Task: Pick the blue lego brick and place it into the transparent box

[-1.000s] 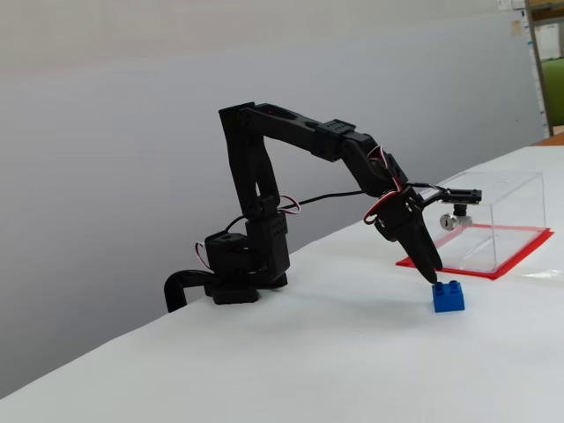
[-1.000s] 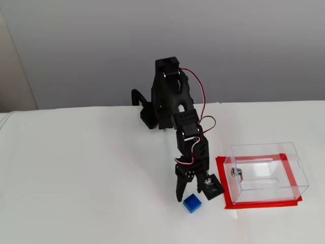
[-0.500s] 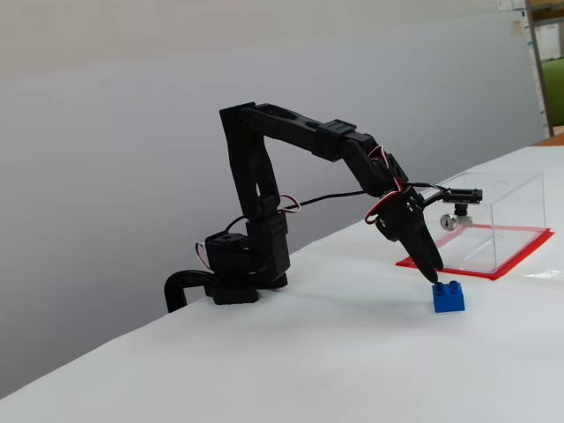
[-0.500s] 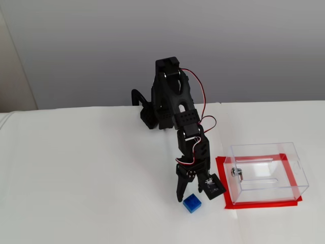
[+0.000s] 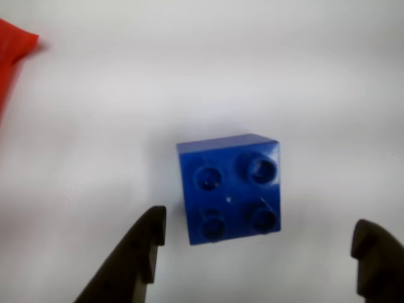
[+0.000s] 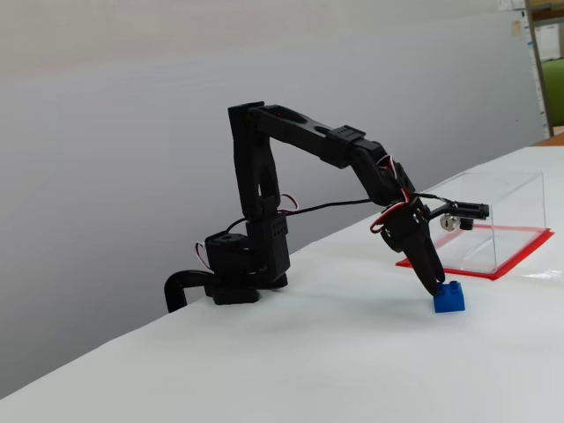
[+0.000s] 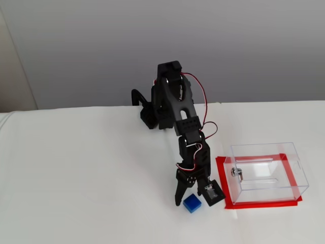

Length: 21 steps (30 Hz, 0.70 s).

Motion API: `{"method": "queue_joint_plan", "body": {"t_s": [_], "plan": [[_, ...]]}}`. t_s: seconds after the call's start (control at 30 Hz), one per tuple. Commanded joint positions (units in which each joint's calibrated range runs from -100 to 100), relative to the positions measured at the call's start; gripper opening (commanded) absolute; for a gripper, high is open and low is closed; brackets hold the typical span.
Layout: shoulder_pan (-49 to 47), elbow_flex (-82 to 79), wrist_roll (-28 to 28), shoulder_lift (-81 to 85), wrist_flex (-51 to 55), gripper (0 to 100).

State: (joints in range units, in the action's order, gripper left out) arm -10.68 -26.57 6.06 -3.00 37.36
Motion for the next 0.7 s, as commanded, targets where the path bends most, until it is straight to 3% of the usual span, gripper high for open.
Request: {"method": "queue_joint_plan", "body": {"t_s": [0.0, 0.67], "plan": [[0.89, 6.95, -0.53, -1.37, -0.81, 32], [0.59, 12.73, -1.31, -10.02, -0.37, 32]]}}
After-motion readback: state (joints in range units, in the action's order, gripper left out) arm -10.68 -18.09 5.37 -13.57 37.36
